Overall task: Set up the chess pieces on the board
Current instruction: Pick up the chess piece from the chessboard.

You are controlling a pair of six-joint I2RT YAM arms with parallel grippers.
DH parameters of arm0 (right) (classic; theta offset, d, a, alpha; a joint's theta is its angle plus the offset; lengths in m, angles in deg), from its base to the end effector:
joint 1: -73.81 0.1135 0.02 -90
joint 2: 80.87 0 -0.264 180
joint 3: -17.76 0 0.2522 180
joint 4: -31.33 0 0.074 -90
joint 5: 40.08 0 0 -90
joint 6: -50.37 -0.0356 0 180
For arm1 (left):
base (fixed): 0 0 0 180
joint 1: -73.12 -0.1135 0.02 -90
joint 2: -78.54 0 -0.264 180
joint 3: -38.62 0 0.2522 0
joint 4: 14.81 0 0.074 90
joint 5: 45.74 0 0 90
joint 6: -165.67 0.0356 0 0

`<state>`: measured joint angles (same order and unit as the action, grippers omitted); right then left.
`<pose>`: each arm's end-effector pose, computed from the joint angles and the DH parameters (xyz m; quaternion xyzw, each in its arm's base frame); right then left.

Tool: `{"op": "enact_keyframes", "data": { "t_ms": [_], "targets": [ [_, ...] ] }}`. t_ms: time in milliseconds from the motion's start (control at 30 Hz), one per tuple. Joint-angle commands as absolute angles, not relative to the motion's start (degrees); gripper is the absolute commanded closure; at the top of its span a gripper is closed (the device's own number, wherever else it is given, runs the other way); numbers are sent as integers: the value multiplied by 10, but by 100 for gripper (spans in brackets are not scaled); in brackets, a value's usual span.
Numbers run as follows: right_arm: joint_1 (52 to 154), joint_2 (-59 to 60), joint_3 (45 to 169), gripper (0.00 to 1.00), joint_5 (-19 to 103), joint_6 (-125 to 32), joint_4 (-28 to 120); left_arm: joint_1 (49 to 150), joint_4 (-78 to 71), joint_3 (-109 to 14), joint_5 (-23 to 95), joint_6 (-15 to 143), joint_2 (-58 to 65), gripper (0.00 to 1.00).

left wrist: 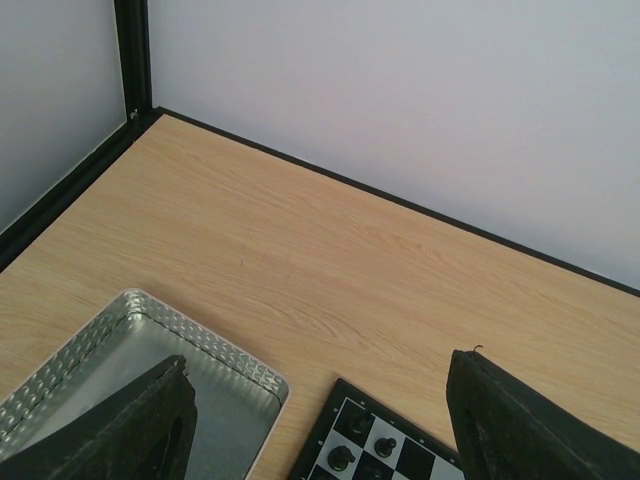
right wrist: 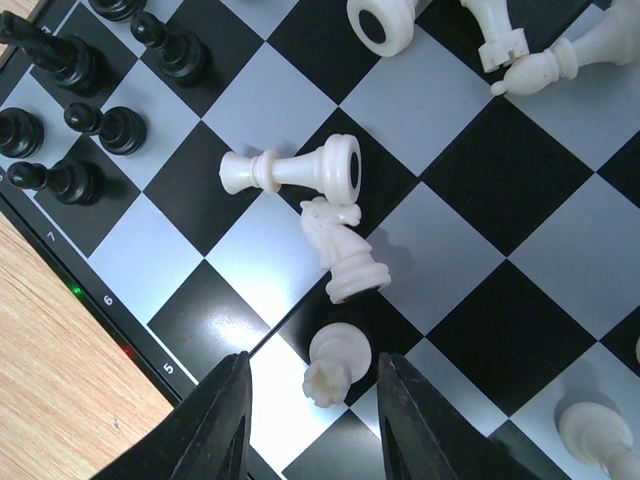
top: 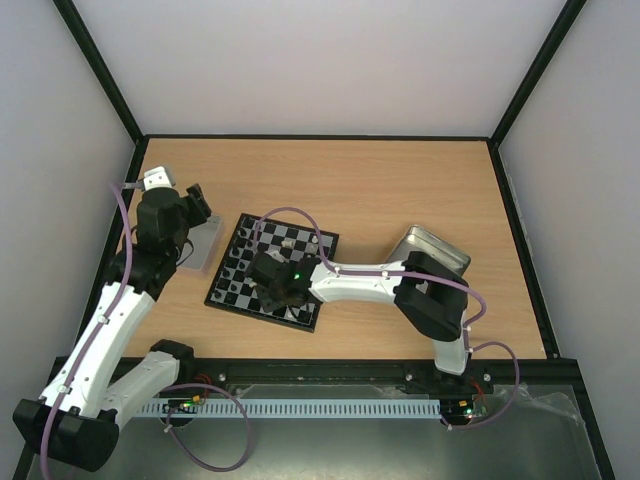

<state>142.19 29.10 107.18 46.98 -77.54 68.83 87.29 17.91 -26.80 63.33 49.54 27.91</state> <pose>0.1473 0.3765 0.1801 -0.2594 0.9254 0.2349 0.1453 0.1956 -0.0374 0.3488 -0.1800 0.7830 -0.0741 0.5908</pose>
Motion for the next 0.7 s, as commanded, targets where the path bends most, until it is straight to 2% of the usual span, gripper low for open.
{"op": "enact_keyframes", "data": {
  "t_ms": [0, 200, 333, 667],
  "targets": [
    [1425, 305, 1081, 67, 495, -784, 695, 870, 171, -260, 634, 497, 286, 30],
    [1425, 316, 1092, 75, 509, -784, 694, 870, 171, -259, 634, 498, 286, 29],
    [1425, 319, 1099, 87, 515, -779, 699, 870, 170, -259, 635, 501, 286, 30],
    [1425, 255, 1093, 91, 516, -730, 712, 869, 170, -259, 634, 502, 283, 30]
  ]
}}
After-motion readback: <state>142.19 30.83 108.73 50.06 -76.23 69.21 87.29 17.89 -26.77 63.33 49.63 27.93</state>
